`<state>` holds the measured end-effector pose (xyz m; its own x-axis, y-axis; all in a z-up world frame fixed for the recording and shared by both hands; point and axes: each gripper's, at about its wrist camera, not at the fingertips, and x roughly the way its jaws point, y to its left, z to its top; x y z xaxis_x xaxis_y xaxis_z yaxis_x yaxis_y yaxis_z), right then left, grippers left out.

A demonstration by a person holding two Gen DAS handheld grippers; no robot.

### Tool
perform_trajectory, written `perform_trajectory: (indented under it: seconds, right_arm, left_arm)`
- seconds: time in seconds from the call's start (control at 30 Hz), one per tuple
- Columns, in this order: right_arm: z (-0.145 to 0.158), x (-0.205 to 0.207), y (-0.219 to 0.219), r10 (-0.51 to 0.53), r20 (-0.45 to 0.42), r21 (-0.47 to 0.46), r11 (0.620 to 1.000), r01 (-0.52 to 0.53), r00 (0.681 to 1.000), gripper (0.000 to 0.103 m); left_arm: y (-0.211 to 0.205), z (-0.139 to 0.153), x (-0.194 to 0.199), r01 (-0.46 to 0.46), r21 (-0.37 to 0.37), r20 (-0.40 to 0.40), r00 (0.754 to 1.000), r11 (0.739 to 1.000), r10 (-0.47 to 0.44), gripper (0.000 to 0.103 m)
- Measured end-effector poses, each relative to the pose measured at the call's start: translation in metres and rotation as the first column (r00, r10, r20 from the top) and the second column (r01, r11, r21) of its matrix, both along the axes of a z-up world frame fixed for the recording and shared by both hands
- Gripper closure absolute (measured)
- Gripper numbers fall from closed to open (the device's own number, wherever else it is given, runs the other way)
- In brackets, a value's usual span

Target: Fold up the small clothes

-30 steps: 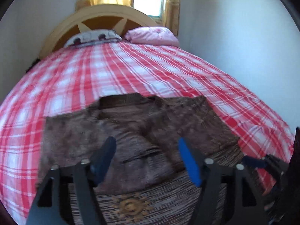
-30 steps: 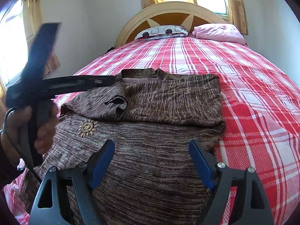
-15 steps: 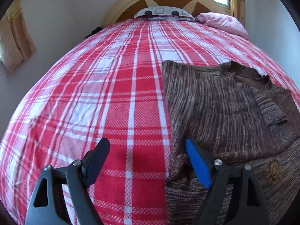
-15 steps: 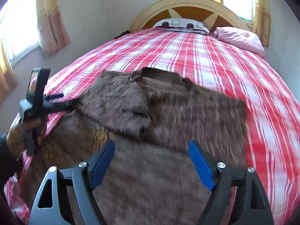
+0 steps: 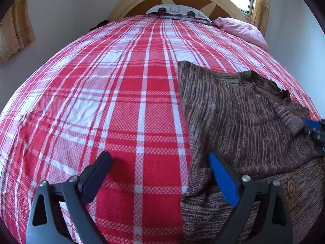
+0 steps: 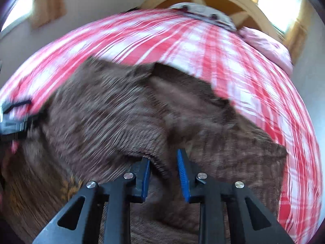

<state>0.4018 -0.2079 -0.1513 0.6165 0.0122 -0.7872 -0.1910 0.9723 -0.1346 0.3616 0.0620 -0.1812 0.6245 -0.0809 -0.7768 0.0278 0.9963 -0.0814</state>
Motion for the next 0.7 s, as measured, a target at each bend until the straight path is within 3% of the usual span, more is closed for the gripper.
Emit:
perform_trajectory:
  seconds: [0.1,0.17,0.23,0.33,0.47,0.6,0.63,0.7]
  right_arm:
    - [0.004,0.010,-0.039,-0.141,0.000,0.076,0.987,0.141,0.990,0.076]
    - [0.002,0.012,-0.061,-0.225,-0.008,0.079,0.971,0.225,0.974,0.076]
    - [0.000,0.011,-0.075,-0.251,-0.038,0.125,0.959,0.253,0.967,0.076]
    - [0.007,-0.004,-0.070,-0.212,-0.033,0.202,0.956,0.214,0.977,0.076]
    - [0.007,-0.029,-0.038,-0.058,-0.072,0.370,0.926,0.080,0.996,0.076]
    - [-0.009,-0.040,-0.009,0.019,-0.126,0.354,0.935,0.027,0.992,0.078]
    - [-0.011,-0.042,-0.006,0.012,-0.120,0.325,0.945,0.028,0.993,0.093]
    - [-0.011,-0.048,-0.005,0.013,-0.095,0.304,0.953,0.016,0.995,0.095]
  left_arm:
    - [-0.001,0.000,0.002,-0.001,0.007,-0.001,1.000,1.000,0.001,0.003]
    - [0.000,0.000,0.003,-0.001,0.007,-0.001,1.000,1.000,0.001,0.003]
    - [0.001,0.000,0.004,-0.001,0.006,-0.002,1.000,1.000,0.001,0.002]
    - [0.001,0.000,0.003,-0.001,0.006,0.000,1.000,1.000,0.001,0.002]
    - [0.001,0.000,0.004,-0.003,0.007,0.000,1.000,1.000,0.003,0.001]
    - [0.003,0.000,0.003,-0.003,0.000,0.005,1.000,1.000,0.003,0.001]
    - [0.003,0.000,0.003,-0.002,-0.001,0.006,1.000,1.000,0.002,0.001]
    - [0.003,0.000,0.002,0.001,-0.001,0.009,1.000,1.000,-0.001,0.001]
